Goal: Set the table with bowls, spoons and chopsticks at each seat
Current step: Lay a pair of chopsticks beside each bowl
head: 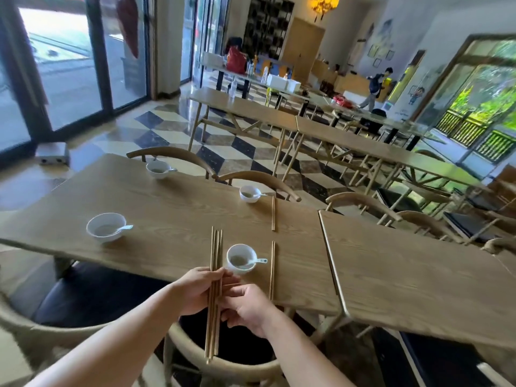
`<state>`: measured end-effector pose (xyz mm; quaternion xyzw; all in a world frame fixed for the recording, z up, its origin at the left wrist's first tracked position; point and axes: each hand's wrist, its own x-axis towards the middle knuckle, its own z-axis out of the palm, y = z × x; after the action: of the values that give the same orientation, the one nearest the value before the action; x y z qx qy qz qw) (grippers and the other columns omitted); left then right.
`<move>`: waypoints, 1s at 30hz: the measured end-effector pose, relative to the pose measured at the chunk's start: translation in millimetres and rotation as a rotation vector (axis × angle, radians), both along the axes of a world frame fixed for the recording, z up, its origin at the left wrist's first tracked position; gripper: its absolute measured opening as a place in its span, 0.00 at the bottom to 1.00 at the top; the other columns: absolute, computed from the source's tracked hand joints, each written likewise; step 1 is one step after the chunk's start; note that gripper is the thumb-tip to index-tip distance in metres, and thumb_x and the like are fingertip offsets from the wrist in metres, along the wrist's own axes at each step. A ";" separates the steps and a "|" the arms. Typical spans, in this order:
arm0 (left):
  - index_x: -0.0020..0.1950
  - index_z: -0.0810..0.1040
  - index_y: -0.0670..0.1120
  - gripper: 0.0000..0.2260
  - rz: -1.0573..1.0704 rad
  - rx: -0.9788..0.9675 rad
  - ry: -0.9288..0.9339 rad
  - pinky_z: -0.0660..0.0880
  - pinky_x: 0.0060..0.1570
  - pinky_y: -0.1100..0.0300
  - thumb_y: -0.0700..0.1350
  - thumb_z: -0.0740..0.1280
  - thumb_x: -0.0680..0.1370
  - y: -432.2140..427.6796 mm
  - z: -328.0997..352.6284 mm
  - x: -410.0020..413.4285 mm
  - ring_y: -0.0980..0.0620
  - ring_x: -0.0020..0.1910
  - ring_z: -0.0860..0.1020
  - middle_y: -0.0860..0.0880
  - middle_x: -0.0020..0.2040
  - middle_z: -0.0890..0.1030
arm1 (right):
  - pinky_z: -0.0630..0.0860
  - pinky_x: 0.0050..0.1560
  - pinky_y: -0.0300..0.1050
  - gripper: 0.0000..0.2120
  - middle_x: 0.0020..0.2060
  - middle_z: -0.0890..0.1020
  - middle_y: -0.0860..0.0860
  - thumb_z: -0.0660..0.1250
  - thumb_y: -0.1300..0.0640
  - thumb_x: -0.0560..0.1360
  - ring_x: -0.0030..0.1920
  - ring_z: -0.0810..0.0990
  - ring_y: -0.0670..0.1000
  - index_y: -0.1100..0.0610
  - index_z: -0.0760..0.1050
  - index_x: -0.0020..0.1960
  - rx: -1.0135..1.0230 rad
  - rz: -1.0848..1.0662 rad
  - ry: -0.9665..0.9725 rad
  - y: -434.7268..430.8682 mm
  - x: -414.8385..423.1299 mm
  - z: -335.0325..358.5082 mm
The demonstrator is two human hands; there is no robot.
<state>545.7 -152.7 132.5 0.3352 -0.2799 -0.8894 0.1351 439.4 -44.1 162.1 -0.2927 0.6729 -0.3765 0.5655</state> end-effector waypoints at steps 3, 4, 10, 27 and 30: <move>0.55 0.75 0.34 0.10 0.002 0.028 0.030 0.83 0.39 0.45 0.39 0.57 0.84 -16.2 -0.8 29.7 0.37 0.41 0.86 0.33 0.52 0.83 | 0.73 0.31 0.38 0.07 0.31 0.81 0.51 0.68 0.66 0.76 0.30 0.76 0.47 0.58 0.78 0.41 0.017 0.002 -0.058 -21.2 24.8 -4.3; 0.56 0.75 0.33 0.10 0.014 0.042 0.042 0.83 0.40 0.44 0.38 0.57 0.84 -25.0 -1.8 42.8 0.37 0.42 0.86 0.32 0.52 0.83 | 0.74 0.32 0.38 0.07 0.31 0.81 0.51 0.68 0.67 0.76 0.30 0.77 0.47 0.59 0.78 0.41 0.012 0.006 -0.084 -31.3 35.6 -6.8; 0.60 0.75 0.29 0.11 0.081 -0.016 -0.040 0.83 0.42 0.46 0.36 0.59 0.83 -106.2 -12.8 140.6 0.38 0.43 0.86 0.31 0.56 0.82 | 0.80 0.41 0.48 0.04 0.39 0.83 0.58 0.67 0.68 0.77 0.37 0.83 0.54 0.65 0.80 0.49 0.002 0.011 -0.200 -117.8 124.9 -25.2; 0.61 0.75 0.31 0.10 0.100 0.058 -0.301 0.83 0.46 0.46 0.35 0.60 0.83 -272.8 -82.4 229.7 0.38 0.49 0.85 0.33 0.51 0.85 | 0.78 0.26 0.40 0.10 0.34 0.79 0.58 0.69 0.70 0.75 0.28 0.80 0.49 0.67 0.71 0.54 0.268 -0.254 -0.088 -261.9 172.2 -100.5; 0.59 0.75 0.31 0.11 0.113 0.110 -0.361 0.84 0.37 0.51 0.37 0.58 0.84 -306.7 -95.8 229.5 0.38 0.46 0.86 0.34 0.49 0.85 | 0.77 0.24 0.40 0.08 0.33 0.78 0.57 0.67 0.71 0.76 0.25 0.78 0.48 0.62 0.70 0.45 0.321 -0.294 -0.052 -293.0 154.0 -124.5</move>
<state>775.2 -459.3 36.7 0.5112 -0.2315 -0.8198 0.1141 593.5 -337.1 37.5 -0.0879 0.7449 -0.3502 0.5611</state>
